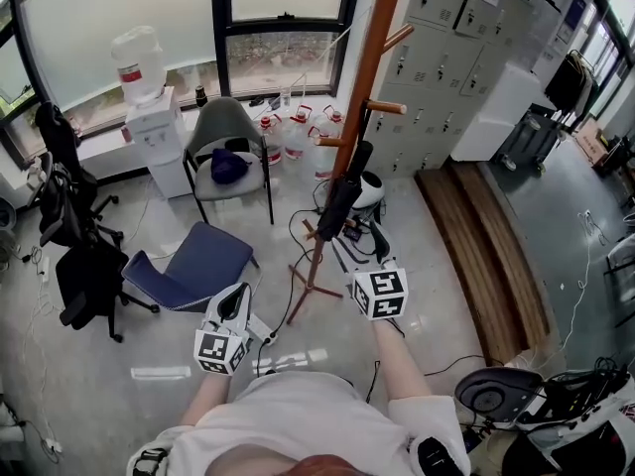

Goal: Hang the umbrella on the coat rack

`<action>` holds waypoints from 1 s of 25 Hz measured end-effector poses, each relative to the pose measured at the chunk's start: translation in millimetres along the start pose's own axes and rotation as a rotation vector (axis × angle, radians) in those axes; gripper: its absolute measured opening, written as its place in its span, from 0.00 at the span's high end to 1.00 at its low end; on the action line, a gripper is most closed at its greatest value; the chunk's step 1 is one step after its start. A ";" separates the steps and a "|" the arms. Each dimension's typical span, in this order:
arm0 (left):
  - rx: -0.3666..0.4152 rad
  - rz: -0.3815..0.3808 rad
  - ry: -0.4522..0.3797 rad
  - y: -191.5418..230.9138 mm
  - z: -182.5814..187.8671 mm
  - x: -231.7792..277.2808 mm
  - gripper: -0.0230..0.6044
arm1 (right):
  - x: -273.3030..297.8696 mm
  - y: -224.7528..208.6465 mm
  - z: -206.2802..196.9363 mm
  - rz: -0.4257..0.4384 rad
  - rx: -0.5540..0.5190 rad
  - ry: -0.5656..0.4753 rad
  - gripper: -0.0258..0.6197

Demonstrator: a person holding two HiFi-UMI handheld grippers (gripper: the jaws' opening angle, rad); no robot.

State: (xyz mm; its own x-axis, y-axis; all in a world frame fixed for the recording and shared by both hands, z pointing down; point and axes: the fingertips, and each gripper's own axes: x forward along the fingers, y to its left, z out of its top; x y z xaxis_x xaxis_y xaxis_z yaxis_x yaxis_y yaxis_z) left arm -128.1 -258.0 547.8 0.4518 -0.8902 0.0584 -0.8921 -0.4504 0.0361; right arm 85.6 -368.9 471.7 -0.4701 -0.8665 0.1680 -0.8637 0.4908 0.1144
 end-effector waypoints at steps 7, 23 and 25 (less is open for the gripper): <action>0.003 -0.016 -0.013 -5.3 6.8 6.5 0.95 | -43.6 33.3 -11.6 0.044 0.046 -0.024 0.44; 0.014 -0.043 -0.020 -13.3 6.0 6.5 0.95 | -72.7 74.3 -30.8 0.113 0.178 -0.124 0.95; 0.013 -0.041 -0.019 -12.7 6.3 5.6 0.95 | -71.7 74.5 -30.9 0.115 0.179 -0.120 0.95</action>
State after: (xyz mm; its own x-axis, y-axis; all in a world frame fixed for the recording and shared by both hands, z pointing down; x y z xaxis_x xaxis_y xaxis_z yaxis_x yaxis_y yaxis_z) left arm -114.2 -257.7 541.4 0.4882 -0.8719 0.0377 -0.8727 -0.4875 0.0254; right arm 60.6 -267.4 498.4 -0.5760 -0.8159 0.0511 -0.8168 0.5719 -0.0759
